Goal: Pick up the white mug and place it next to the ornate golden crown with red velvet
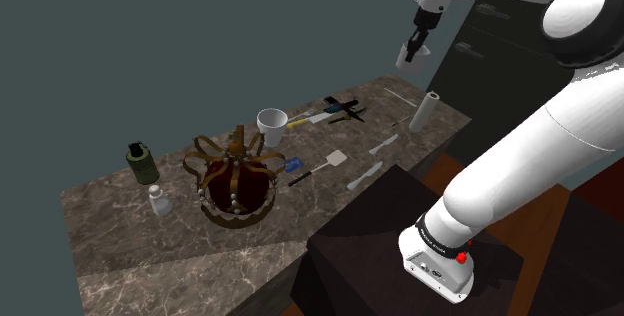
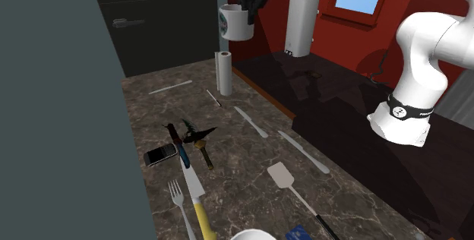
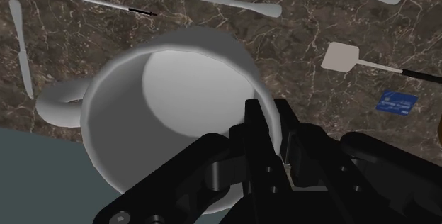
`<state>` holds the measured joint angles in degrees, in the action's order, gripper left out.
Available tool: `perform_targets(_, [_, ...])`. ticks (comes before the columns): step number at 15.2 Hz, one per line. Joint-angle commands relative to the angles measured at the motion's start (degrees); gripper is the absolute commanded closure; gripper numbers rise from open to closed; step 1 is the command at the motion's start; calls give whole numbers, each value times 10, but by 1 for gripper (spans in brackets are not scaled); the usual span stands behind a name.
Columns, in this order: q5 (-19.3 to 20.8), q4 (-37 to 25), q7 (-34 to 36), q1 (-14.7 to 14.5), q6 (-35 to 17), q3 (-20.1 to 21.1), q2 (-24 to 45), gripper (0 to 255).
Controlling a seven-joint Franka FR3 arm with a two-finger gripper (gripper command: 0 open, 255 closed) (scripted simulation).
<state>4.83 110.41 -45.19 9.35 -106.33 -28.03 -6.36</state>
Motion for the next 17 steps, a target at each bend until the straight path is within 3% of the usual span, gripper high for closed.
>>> perform_targets(1, [16, 32, 33, -9, 2, 17, -36, 255])
perform_targets(8, [41, 135, 140, -32, 8, 88, -141, 255])
perform_targets(17, [23, 221, 267, -66, 27, 186, -234, 255])
